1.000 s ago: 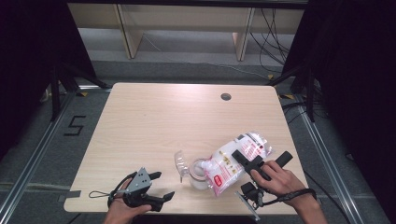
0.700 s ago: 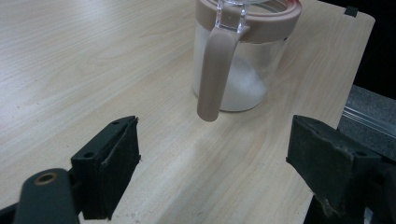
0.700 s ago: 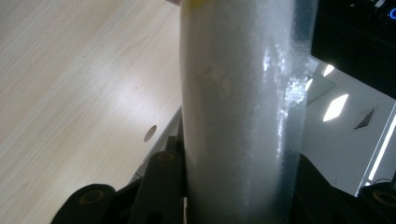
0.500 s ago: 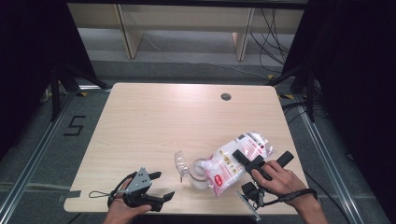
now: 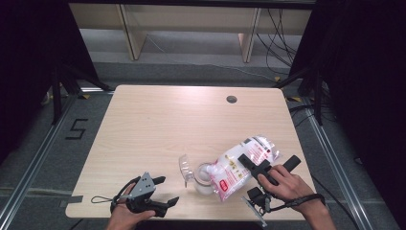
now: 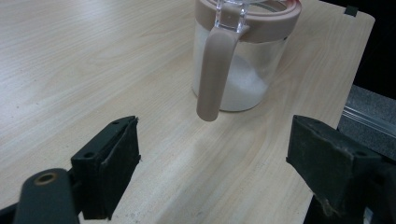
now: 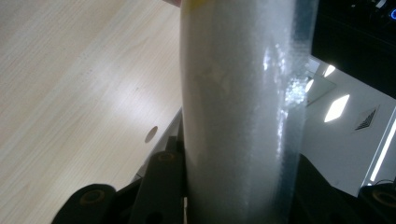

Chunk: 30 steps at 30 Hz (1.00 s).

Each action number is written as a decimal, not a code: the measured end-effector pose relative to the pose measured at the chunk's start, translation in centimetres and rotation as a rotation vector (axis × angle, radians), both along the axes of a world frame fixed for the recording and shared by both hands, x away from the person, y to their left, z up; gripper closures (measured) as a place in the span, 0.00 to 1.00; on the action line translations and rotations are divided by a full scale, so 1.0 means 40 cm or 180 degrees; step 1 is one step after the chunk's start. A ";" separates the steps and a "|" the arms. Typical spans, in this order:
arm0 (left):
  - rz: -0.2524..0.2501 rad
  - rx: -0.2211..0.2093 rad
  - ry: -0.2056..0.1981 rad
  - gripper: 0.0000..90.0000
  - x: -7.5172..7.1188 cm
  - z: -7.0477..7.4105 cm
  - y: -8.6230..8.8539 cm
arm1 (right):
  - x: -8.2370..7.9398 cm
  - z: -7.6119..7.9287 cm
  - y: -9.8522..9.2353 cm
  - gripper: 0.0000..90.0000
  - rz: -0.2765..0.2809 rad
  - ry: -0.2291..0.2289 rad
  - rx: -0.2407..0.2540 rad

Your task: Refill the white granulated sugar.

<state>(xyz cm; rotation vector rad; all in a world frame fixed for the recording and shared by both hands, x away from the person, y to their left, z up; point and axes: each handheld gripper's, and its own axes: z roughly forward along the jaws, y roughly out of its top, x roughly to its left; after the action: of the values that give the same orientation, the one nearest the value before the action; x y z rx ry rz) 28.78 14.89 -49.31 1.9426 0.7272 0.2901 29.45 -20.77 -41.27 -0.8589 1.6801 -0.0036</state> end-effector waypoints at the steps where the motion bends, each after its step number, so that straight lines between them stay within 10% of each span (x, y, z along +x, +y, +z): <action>1: -0.0001 0.0025 -0.0006 0.18 0.001 0.000 0.001 | 0.000 -0.001 0.000 0.81 0.0000 0.0010 0.0018; 30: 0.0005 0.0009 0.0005 0.18 0.001 -0.001 0.000 | 0.000 0.002 -0.005 0.82 -0.0010 0.0006 0.0007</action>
<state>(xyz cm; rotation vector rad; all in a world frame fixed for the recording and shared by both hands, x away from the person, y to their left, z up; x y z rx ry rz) 28.82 14.91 -49.36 1.9453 0.7296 0.2909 29.45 -20.96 -41.17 -0.8549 1.6828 -0.0031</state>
